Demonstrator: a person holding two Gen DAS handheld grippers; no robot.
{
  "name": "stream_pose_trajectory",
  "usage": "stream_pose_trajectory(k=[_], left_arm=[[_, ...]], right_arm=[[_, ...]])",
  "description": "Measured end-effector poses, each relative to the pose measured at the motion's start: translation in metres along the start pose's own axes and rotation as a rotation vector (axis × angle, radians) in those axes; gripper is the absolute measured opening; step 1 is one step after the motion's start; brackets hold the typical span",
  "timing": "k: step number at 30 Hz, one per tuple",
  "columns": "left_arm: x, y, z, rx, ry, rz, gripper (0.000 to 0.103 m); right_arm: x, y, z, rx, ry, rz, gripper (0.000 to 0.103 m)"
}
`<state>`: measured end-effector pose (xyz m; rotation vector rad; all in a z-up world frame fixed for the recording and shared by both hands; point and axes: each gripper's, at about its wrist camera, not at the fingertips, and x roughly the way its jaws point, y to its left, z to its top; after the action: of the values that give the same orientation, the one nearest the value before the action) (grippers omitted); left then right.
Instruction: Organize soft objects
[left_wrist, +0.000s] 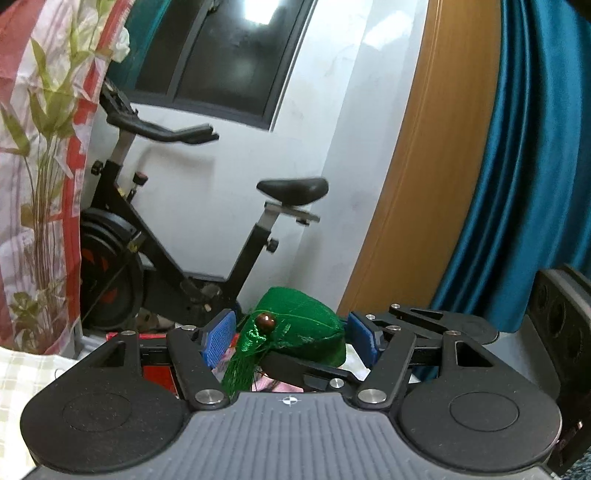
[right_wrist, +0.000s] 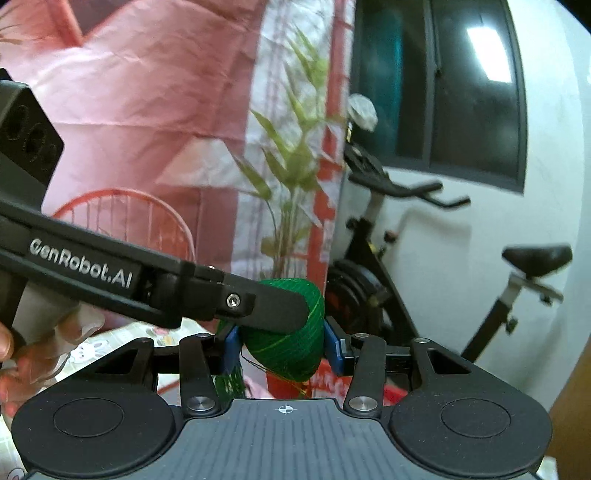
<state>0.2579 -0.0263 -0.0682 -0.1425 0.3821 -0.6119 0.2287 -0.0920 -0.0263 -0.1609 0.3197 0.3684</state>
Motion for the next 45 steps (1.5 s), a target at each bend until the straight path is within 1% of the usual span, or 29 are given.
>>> stream_pose_trajectory(k=[2, 6, 8, 12, 16, 17, 19, 20, 21, 22, 23, 25, 26, 28, 29, 32, 38, 40, 45], left_arm=[[0.010, 0.003, -0.007, 0.001, 0.033, 0.013, 0.069], [0.016, 0.017, -0.018, 0.003, 0.072, 0.027, 0.070], [0.019, 0.020, -0.025, 0.007, 0.091, 0.049, 0.070], [0.024, 0.030, -0.034, 0.004, 0.123, 0.083, 0.070], [0.023, 0.036, -0.041, 0.011, 0.147, 0.120, 0.071], [0.023, 0.036, -0.041, 0.015, 0.151, 0.131, 0.073], [0.020, 0.036, -0.042, 0.025, 0.150, 0.154, 0.081], [0.018, 0.035, -0.041, 0.035, 0.146, 0.167, 0.090], [0.014, 0.030, -0.040, 0.046, 0.141, 0.179, 0.098], [0.010, 0.027, -0.038, 0.064, 0.131, 0.193, 0.101], [0.006, 0.024, -0.036, 0.084, 0.121, 0.212, 0.103], [0.000, 0.019, -0.032, 0.098, 0.113, 0.235, 0.103], [-0.006, 0.018, -0.029, 0.096, 0.111, 0.238, 0.103], [-0.015, 0.014, -0.025, 0.103, 0.098, 0.245, 0.103], [-0.022, 0.011, -0.022, 0.112, 0.082, 0.254, 0.103], [-0.037, 0.004, -0.016, 0.117, 0.052, 0.301, 0.103], [-0.070, -0.010, 0.006, 0.069, 0.020, 0.356, 0.103], [-0.084, -0.016, 0.013, 0.060, -0.010, 0.353, 0.103], [-0.120, -0.035, 0.029, 0.041, -0.078, 0.319, 0.103]], right_arm=[[0.008, -0.005, -0.011, 0.021, 0.040, -0.014, 0.042], [0.021, -0.014, -0.034, 0.056, 0.125, -0.031, 0.043], [0.027, -0.018, -0.046, 0.077, 0.179, -0.059, 0.043], [0.036, -0.033, -0.068, 0.158, 0.278, -0.117, 0.043], [0.037, -0.045, -0.088, 0.209, 0.385, -0.182, 0.043], [0.037, -0.048, -0.092, 0.224, 0.408, -0.195, 0.043], [0.035, -0.048, -0.097, 0.224, 0.430, -0.215, 0.048], [0.034, -0.047, -0.098, 0.217, 0.432, -0.224, 0.051], [0.031, -0.046, -0.098, 0.213, 0.430, -0.236, 0.062], [0.028, -0.046, -0.098, 0.213, 0.422, -0.242, 0.071], [0.024, -0.045, -0.097, 0.213, 0.409, -0.249, 0.074], [0.016, -0.045, -0.092, 0.206, 0.387, -0.266, 0.088], [0.014, -0.046, -0.087, 0.201, 0.377, -0.273, 0.091], [0.005, -0.044, -0.080, 0.189, 0.347, -0.277, 0.101], [0.000, -0.044, -0.075, 0.188, 0.334, -0.276, 0.103], [-0.015, -0.041, -0.061, 0.197, 0.289, -0.278, 0.102], [-0.054, -0.034, -0.033, 0.245, 0.185, -0.265, 0.103], [-0.070, -0.031, -0.023, 0.259, 0.146, -0.288, 0.103], [-0.111, -0.027, 0.004, 0.316, 0.085, -0.333, 0.103]])
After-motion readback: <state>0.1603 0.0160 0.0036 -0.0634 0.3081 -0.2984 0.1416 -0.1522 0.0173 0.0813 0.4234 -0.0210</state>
